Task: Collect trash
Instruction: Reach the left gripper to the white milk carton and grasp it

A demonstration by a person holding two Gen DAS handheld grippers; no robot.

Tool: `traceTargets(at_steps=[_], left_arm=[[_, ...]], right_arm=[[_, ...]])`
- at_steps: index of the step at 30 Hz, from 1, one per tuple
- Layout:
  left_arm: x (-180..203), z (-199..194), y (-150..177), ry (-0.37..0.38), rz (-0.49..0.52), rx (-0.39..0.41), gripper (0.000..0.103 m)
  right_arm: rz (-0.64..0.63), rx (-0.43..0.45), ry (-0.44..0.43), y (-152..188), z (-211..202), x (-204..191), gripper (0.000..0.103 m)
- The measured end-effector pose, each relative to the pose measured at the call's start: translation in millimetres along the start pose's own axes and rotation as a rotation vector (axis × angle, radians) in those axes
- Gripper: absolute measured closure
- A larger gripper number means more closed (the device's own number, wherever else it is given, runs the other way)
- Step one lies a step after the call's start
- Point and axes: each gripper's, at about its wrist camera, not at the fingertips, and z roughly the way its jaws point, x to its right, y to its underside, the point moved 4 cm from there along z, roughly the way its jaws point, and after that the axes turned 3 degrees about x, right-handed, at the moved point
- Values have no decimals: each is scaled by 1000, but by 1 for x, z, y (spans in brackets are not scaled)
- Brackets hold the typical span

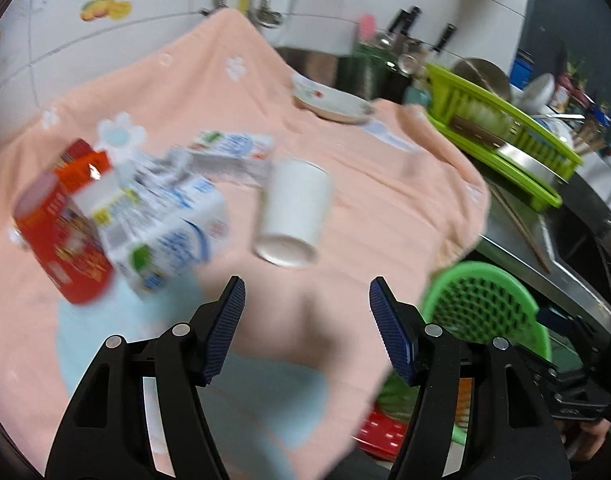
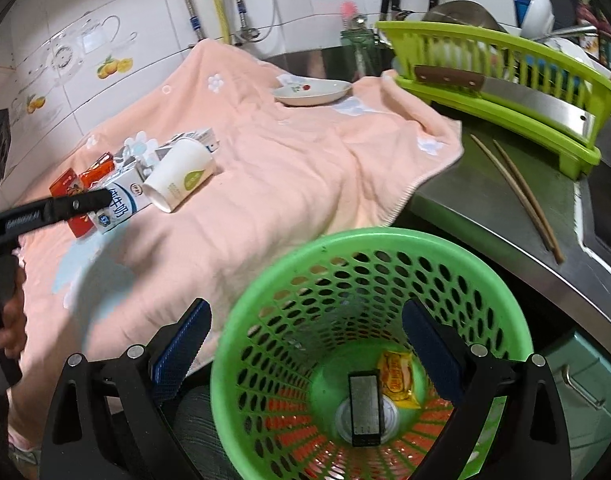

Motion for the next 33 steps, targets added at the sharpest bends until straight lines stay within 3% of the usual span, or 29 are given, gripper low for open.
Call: traceTargets(at_steps=[7,16,22,27,33], left_arm=[[-48,14,-30,-102,45,4,28],[-69,52,-41,-111,174,-79,20],[-78,67,-45,-111,194,-124,19],[-80,73,-50,-107,228,-143,11],[-83,93,-45,-81,256,-237,11]], right_arm=[[-39,-12,-18,-9,12,-19,10],[-78,-29,-37,-19,27,-36,10],[-101,-43,-41,-25,37,-44,10],[-118,-49,-48,-28,44,-50,10],[-135,-55,-58,-32,51,-57,10]])
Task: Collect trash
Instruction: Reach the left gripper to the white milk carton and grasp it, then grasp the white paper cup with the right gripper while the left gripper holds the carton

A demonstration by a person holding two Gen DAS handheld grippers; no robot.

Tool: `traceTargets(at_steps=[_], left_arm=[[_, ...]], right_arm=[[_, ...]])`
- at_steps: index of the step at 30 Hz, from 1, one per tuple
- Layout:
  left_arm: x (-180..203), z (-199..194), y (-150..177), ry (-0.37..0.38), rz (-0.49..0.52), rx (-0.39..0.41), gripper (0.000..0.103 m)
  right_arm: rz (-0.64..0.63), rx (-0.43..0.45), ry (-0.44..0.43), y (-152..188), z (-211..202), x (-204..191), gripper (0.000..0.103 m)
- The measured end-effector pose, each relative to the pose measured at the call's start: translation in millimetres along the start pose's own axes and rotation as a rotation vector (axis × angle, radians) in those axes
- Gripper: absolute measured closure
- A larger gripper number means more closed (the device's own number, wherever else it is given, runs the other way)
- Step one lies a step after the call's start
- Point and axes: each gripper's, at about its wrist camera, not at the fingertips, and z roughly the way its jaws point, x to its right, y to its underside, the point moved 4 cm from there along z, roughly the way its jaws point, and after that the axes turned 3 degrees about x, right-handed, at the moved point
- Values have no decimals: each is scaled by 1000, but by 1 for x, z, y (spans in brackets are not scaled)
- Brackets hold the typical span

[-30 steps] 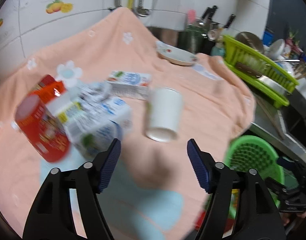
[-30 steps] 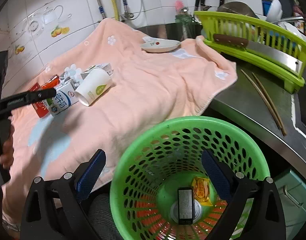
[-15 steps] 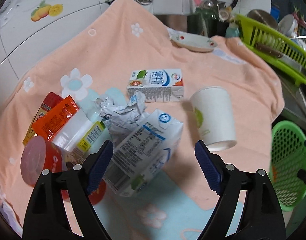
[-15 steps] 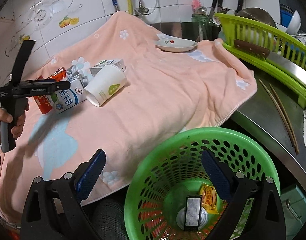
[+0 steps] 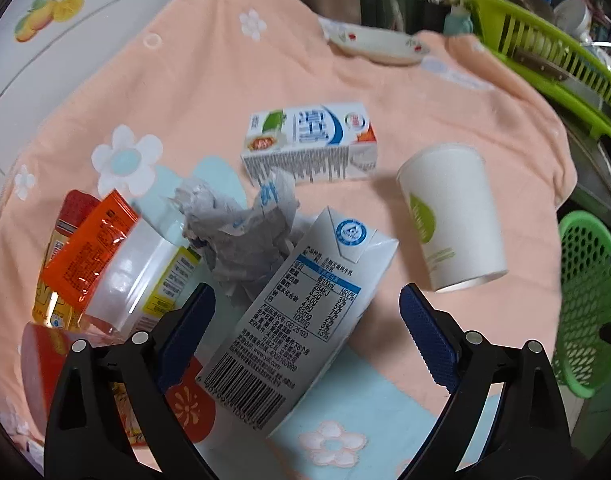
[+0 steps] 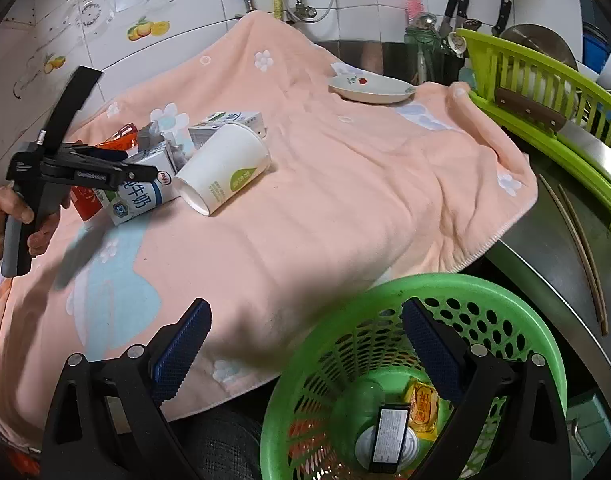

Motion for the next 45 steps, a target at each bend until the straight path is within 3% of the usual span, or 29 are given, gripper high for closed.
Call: traceTargets(at_steps=[1,3,5,9,11,19,28,39,45], left_arm=[[0,3,0,-3,3,-14,13],[-1,9,1,4,1,-34,26],[1,12,3,3,8,-43,29],[7,16,10,30,-5,-66,59],[8,17,14,25,-20,-65,62],[10,-3,33,54,-122,-15,63],[8,-30,59,90,-194,28,63],[6,-53,79,76,-198,63,63],[8,-58,87,73,-202,66,63]], right_arm=[[-3,0,-1,-1,1,-1,10],[-9,-1,-3,-3,2,-3,10],[-16,-4,-5,-4,4,-4,10],[-24,-12,-12,-8,9,-5,10],[-13,-18,-32,-11,11,-6,10],[-30,-24,-84,-42,29,-25,10],[67,-70,-199,-86,72,-51,11],[232,-143,-247,-110,123,-56,16],[299,-191,-244,-112,149,-55,24]])
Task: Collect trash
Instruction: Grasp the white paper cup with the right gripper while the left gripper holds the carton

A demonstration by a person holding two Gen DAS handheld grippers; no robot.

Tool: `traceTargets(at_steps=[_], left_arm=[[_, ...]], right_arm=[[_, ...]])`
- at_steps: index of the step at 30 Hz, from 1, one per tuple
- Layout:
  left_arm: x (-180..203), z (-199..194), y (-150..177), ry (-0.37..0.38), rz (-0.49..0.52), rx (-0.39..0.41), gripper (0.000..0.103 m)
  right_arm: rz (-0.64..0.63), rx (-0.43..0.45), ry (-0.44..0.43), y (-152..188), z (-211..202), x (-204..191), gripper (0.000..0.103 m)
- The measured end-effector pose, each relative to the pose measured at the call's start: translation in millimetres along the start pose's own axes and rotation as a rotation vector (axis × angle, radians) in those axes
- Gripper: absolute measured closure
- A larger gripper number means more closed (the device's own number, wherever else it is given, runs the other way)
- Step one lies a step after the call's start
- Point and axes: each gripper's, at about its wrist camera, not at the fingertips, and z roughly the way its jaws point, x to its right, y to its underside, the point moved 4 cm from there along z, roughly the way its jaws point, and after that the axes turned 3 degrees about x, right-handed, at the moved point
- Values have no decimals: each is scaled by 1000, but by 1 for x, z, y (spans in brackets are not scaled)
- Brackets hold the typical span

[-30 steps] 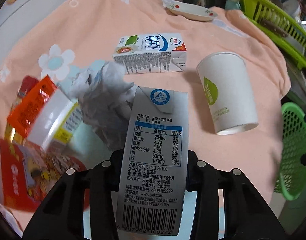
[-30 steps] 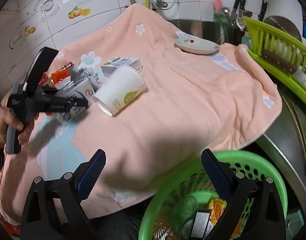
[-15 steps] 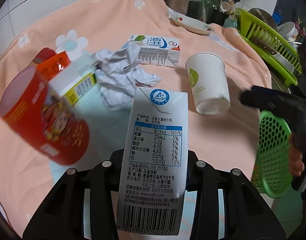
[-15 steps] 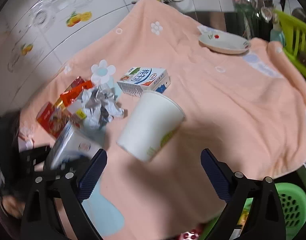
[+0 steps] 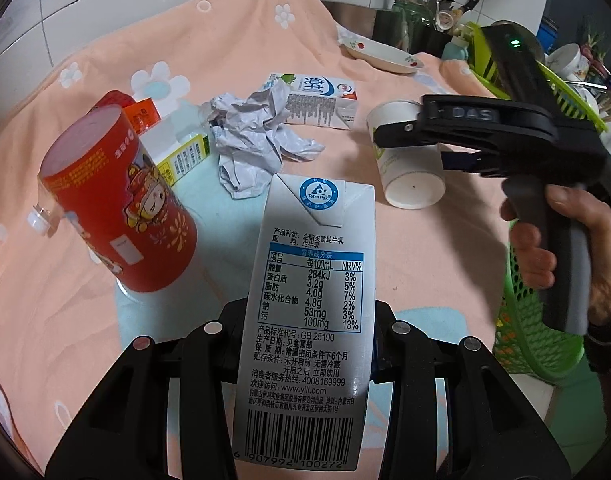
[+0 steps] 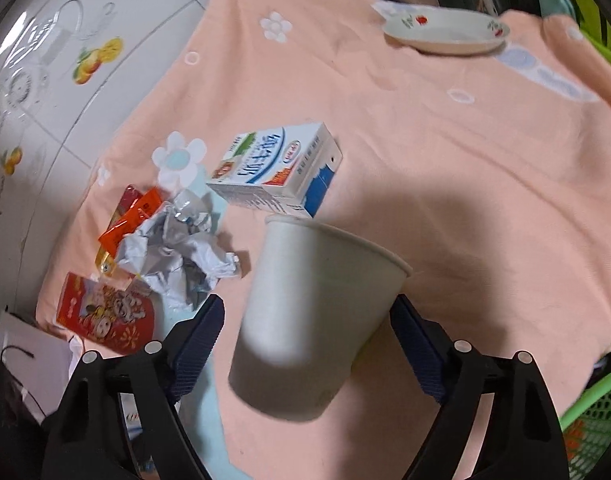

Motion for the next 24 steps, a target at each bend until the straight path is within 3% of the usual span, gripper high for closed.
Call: traceTargets(at_steps=[4,11,24], left_arm=[[1,-2,3,8,-1,4,63],[8,-5,2,22,-2,16,63],[55,-19,7,86,28,40,63]], right_arm=[[24,-5,-5,1,5,5,31],[-33,26,11,8,-12,2,33],[-161,111,82,59,-82,18,35]])
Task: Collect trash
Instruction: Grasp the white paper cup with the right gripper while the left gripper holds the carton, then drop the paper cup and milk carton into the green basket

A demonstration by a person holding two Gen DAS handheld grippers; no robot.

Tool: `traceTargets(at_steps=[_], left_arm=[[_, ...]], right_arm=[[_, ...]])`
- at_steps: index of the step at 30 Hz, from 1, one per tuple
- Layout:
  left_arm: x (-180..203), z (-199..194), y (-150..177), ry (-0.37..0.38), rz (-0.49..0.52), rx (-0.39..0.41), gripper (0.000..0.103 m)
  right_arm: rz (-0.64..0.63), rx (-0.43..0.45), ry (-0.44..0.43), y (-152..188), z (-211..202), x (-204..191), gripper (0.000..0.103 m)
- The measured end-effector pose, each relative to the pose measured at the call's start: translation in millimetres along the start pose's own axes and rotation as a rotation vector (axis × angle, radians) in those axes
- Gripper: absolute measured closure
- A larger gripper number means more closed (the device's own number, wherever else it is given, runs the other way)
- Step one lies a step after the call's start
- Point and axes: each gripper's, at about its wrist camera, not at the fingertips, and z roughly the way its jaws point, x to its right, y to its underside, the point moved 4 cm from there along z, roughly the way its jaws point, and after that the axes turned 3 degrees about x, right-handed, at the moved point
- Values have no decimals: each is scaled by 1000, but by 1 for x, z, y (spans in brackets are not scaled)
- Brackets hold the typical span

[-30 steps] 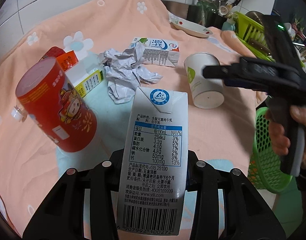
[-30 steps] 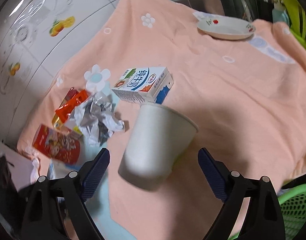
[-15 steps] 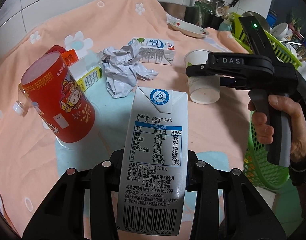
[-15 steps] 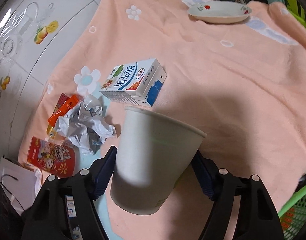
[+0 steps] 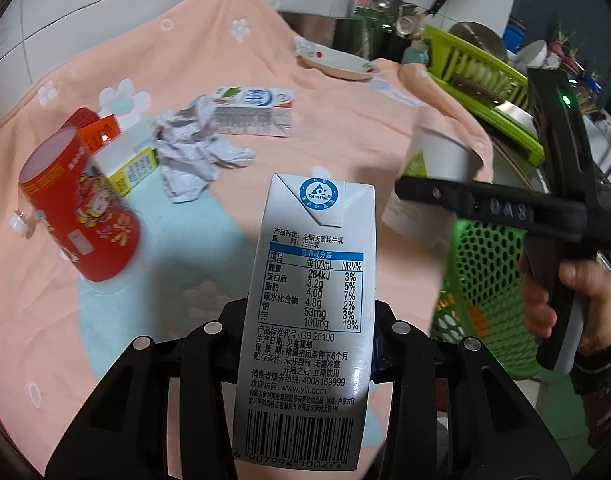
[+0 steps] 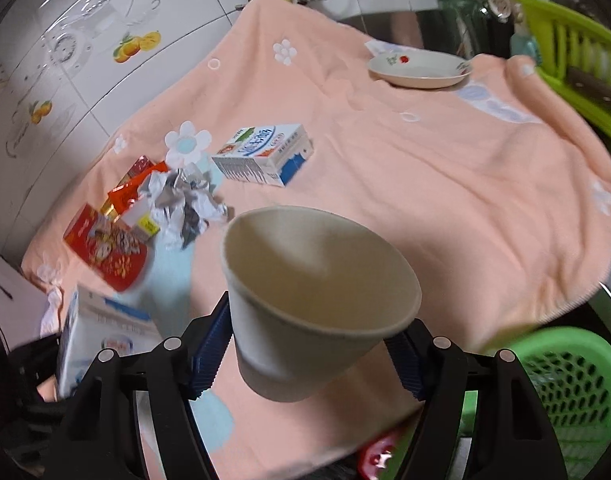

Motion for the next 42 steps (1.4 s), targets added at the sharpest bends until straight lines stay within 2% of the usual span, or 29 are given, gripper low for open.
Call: traceTargets(at_steps=[8,16,22,30,42], left_arm=[[40,-5,2,58,40,13,63],[85,-7,0,116,99,22,63],[118,-5,-2,159,141,22,63],[156,3,-3,202,192,6,63],[205,20,2,250,254,-31,62]], right_arm=[[-3,34,66,42,-47,28,36],[8,35,189,88,-87,75,36],[24,18,280,115,-101,108,37],[87,19,306,137,-116,137,35],[137,63,313,148,-142,155,23]])
